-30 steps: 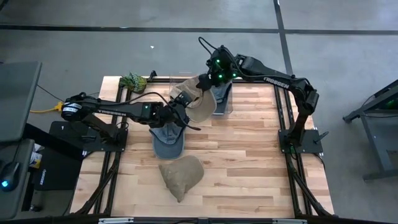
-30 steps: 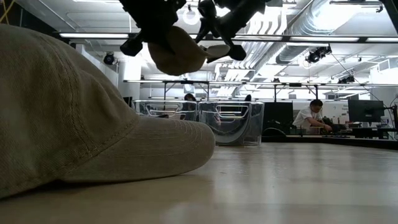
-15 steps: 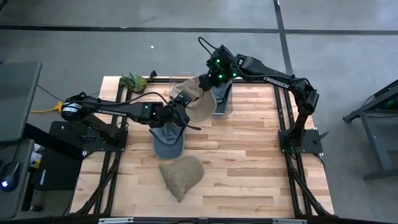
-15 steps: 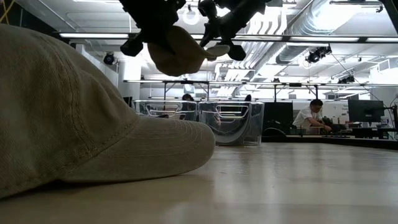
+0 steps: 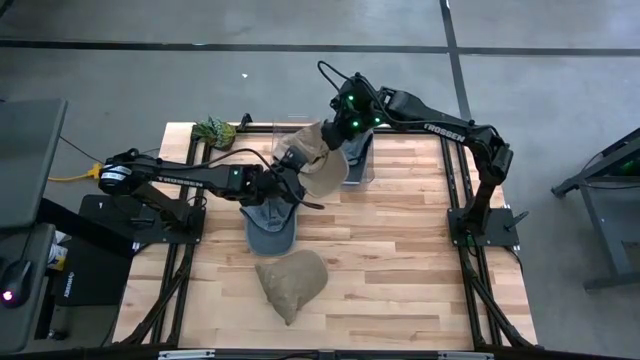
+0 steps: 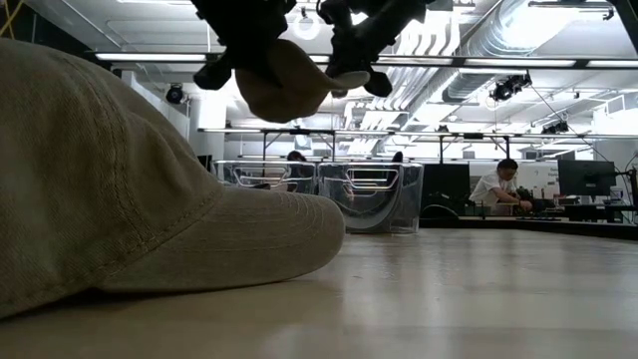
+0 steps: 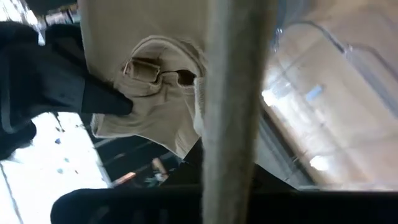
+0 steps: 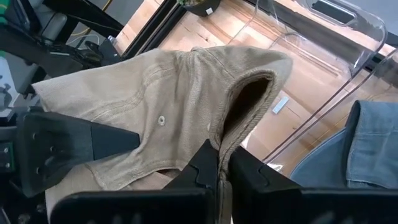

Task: Pick & Place hat
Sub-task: Put the top brown cap into the left transparent bin

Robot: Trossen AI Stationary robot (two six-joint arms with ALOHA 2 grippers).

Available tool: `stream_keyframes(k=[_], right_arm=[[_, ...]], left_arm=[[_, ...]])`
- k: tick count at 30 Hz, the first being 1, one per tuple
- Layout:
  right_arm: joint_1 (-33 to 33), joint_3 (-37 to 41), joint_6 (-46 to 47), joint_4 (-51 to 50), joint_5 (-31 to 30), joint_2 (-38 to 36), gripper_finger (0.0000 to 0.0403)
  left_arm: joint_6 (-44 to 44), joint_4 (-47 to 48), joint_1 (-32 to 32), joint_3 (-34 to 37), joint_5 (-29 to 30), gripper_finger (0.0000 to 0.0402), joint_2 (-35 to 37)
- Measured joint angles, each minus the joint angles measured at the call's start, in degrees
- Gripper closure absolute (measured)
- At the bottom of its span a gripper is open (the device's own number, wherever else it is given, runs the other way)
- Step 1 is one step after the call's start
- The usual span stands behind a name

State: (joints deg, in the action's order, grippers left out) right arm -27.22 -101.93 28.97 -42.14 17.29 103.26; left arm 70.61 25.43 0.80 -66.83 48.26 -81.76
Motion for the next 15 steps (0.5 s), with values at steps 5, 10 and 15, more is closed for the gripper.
stream_keyframes(k=[5,10,15], right_arm=[[0.0,0.0,-1.4,-0.3,0.4,0.0,0.0397],[0.0,0.0,-2.6,-1.5,0.4,0.0,0.0397],[0.0,0.0,-3.7,-2.4,0.0,0.0,0.0397]], left_arm=[[-7.4,0.0,0.0,0.0,-2.6,0.0401,0.0],[-18.9,-2.1,0.0,0.0,-6.7,0.0382,0.0],[-36.0,-2.1,0.0,-1.8,-7.2,0.0330,0.0]])
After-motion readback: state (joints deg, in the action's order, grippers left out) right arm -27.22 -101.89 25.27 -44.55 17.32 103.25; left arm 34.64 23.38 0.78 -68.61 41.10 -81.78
